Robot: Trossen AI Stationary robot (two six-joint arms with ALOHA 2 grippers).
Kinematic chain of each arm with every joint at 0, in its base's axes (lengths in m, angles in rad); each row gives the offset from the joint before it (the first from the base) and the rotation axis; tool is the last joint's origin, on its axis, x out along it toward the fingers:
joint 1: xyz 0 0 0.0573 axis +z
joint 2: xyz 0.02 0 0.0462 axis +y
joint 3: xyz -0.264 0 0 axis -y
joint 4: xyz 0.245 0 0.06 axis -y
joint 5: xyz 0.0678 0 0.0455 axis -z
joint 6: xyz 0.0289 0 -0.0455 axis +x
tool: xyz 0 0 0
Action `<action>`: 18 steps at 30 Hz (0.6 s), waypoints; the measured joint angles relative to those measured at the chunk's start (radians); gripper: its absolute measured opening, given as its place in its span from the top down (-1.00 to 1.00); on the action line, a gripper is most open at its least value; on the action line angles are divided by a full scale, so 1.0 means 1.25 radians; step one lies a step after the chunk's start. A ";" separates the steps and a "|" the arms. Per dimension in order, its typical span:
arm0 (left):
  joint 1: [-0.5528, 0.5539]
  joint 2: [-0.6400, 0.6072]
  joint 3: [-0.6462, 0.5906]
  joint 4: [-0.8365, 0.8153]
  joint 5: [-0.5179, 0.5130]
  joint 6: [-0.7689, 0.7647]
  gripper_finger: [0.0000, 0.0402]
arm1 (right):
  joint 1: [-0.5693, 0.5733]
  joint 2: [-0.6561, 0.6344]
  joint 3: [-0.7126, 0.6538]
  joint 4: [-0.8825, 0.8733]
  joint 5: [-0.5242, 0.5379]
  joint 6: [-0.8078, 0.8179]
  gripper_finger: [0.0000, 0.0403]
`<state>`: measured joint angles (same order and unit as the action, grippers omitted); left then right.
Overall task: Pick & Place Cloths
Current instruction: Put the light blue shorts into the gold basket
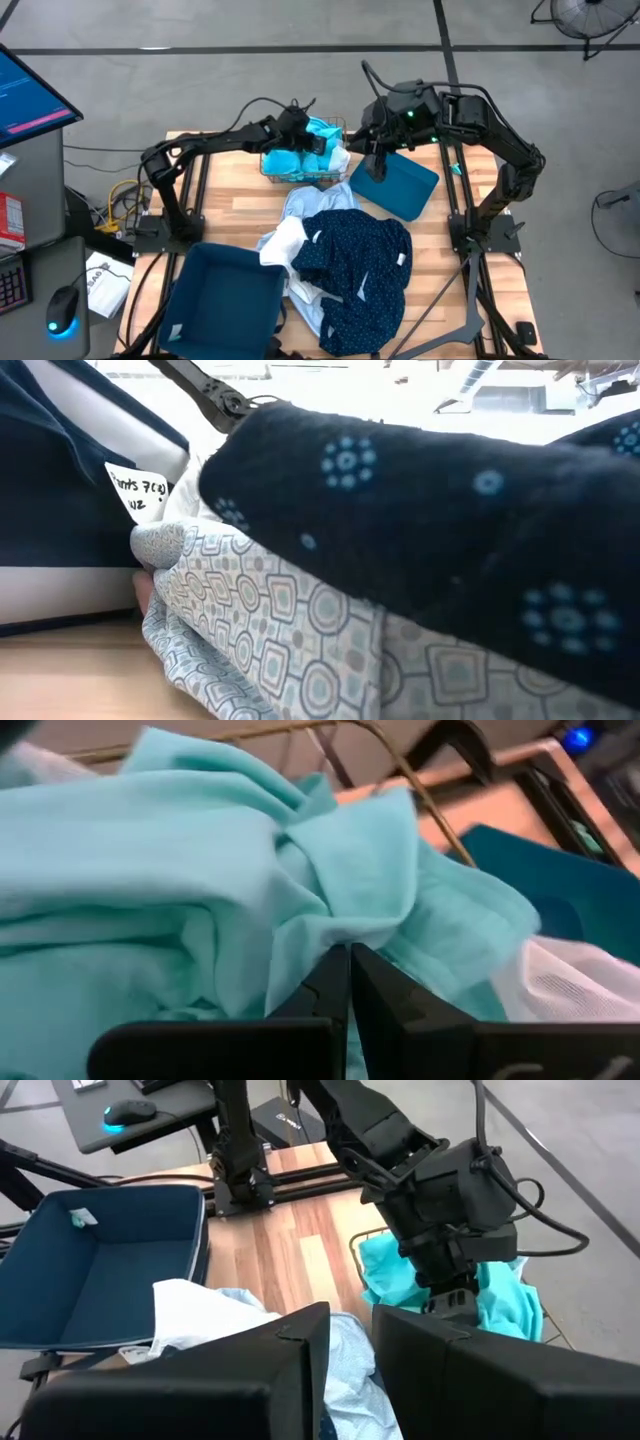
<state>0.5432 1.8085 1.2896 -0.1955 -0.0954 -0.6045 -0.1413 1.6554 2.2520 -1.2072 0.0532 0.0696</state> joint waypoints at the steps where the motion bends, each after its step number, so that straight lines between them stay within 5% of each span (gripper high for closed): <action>1: -0.004 0.000 0.000 0.002 -0.023 -0.014 1.00 | 0.002 0.000 0.000 0.000 0.000 0.000 0.62; 7: -0.013 0.007 0.000 0.009 -0.106 -0.053 1.00 | 0.004 0.000 0.000 0.000 0.000 0.000 0.62; 18: -0.036 0.069 0.000 0.008 -0.121 -0.067 1.00 | 0.004 0.000 0.000 -0.007 0.000 0.000 0.62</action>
<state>0.4988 1.8943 1.2901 -0.1851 -0.2466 -0.6884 -0.1368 1.6558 2.2520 -1.2155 0.0532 0.0696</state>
